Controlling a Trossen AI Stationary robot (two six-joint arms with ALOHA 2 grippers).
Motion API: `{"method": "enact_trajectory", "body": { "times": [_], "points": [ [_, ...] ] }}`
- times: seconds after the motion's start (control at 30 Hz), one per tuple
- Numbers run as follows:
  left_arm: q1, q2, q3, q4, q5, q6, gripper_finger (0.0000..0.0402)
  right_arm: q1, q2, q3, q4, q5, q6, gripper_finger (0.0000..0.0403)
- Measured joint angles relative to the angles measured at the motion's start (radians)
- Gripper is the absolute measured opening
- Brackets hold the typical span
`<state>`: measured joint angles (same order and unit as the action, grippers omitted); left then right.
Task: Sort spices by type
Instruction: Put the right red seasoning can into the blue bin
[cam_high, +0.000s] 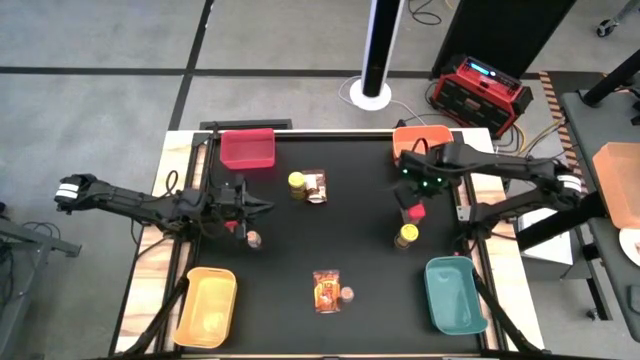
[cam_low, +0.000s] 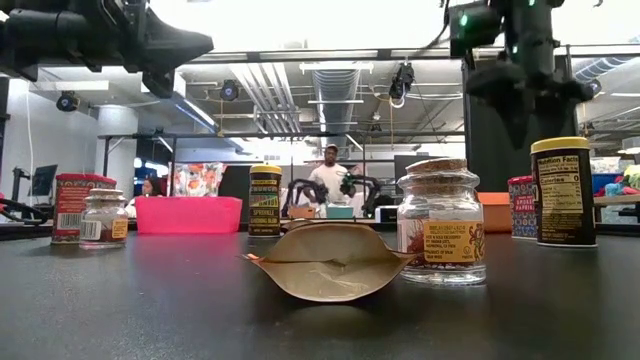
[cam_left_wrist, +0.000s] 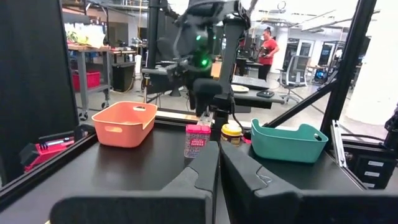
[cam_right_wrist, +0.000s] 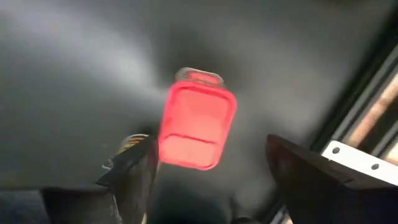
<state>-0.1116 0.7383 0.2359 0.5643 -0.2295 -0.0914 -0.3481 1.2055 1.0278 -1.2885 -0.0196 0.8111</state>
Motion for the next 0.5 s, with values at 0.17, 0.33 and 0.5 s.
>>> {"method": "enact_trajectory", "body": {
  "times": [0.17,0.33,0.5],
  "points": [
    [0.000,0.000,0.000,-0.007,-0.020,0.000,0.0000,-0.024,0.040,-0.032,0.018,-0.048,-0.049,0.0284],
    [0.000,0.000,0.000,-0.013,-0.052,0.000,0.0000,-0.024,0.076,-0.032,0.052,-0.060,-0.070,0.0294],
    [0.000,0.000,0.000,-0.022,-0.052,0.000,0.0000,-0.024,0.128,-0.032,0.074,-0.060,-0.086,0.0293]
  ]
}}
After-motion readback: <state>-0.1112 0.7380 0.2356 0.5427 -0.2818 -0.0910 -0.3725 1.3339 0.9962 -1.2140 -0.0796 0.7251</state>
